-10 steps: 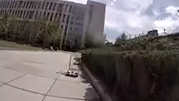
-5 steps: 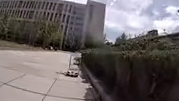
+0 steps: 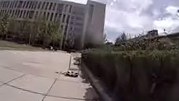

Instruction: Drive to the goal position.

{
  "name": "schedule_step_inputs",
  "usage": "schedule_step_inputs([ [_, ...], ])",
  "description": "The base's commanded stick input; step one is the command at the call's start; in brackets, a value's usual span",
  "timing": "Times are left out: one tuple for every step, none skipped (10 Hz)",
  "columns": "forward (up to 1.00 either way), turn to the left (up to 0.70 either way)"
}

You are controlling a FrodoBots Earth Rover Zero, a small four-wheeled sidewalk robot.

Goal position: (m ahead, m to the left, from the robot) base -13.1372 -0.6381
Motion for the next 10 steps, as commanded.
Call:
schedule_step_inputs([
  [0.06,0.0],
  [0.06,0.0],
  [0.06,0.0],
  [0.06,0.0],
  [0.05,0.0],
  [0.06,0.0],
  [0.06,0.0],
  [0.06,0.0],
  [0.06,0.0],
  [0.06,0.0],
])
